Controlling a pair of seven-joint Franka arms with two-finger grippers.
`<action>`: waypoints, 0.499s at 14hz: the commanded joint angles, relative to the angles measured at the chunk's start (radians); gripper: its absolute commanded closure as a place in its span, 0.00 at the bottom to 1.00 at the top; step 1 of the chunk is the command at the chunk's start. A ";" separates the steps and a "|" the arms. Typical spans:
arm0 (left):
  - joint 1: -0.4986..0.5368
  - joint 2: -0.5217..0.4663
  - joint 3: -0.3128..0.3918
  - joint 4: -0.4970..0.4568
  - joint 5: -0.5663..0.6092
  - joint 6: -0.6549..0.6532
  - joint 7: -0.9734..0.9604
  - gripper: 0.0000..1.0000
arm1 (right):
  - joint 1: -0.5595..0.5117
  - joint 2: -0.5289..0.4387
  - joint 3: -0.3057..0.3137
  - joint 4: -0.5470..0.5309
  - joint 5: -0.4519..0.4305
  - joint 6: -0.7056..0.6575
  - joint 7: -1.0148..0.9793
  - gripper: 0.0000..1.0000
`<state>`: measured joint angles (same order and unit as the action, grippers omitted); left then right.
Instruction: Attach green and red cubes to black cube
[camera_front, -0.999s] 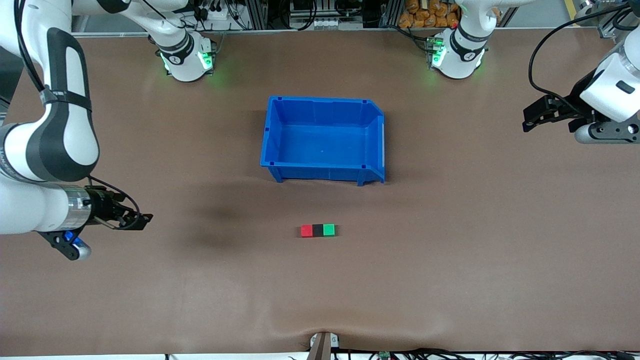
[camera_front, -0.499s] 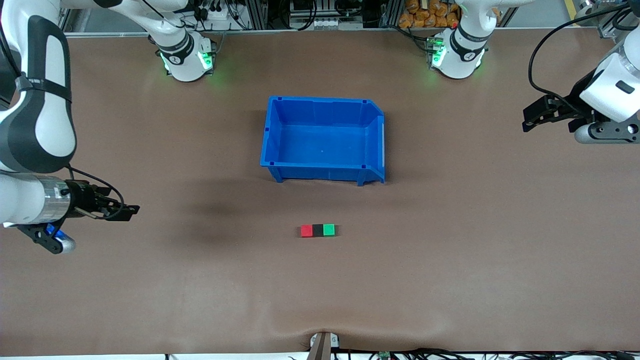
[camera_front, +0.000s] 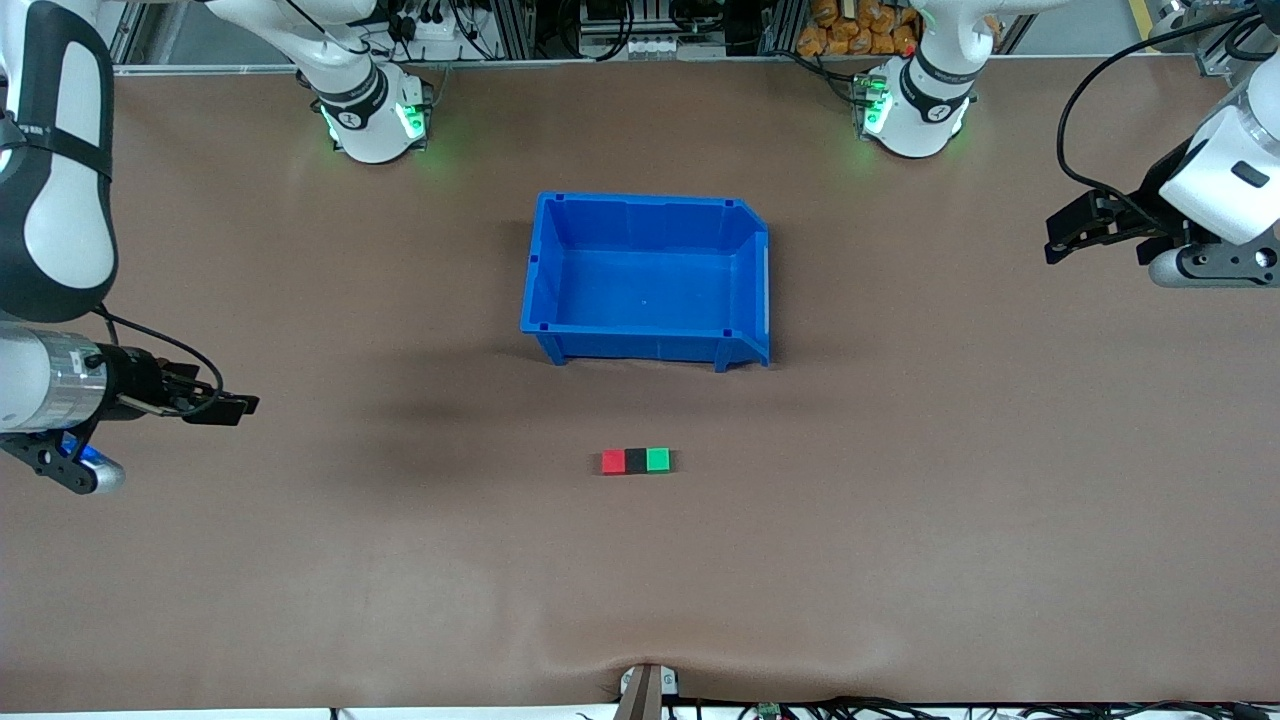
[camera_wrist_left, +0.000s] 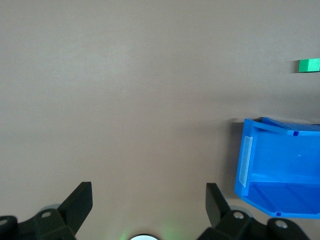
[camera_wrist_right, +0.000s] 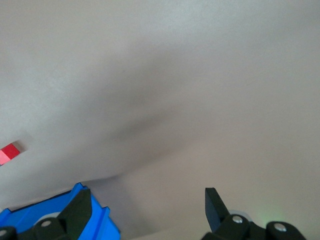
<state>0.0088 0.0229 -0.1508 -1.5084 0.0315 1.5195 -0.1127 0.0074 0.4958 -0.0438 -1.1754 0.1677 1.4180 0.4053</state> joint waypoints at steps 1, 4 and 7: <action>0.007 -0.003 -0.004 0.002 0.011 -0.002 0.016 0.00 | -0.017 -0.049 0.018 -0.043 -0.042 -0.011 -0.100 0.00; 0.005 -0.003 -0.004 0.002 0.011 -0.002 0.016 0.00 | -0.029 -0.068 0.018 -0.049 -0.043 -0.022 -0.118 0.00; 0.005 -0.003 -0.004 0.002 0.011 -0.002 0.016 0.00 | -0.043 -0.085 0.018 -0.050 -0.050 -0.037 -0.187 0.00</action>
<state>0.0088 0.0229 -0.1508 -1.5084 0.0315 1.5195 -0.1127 -0.0083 0.4610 -0.0441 -1.1779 0.1355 1.3878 0.2661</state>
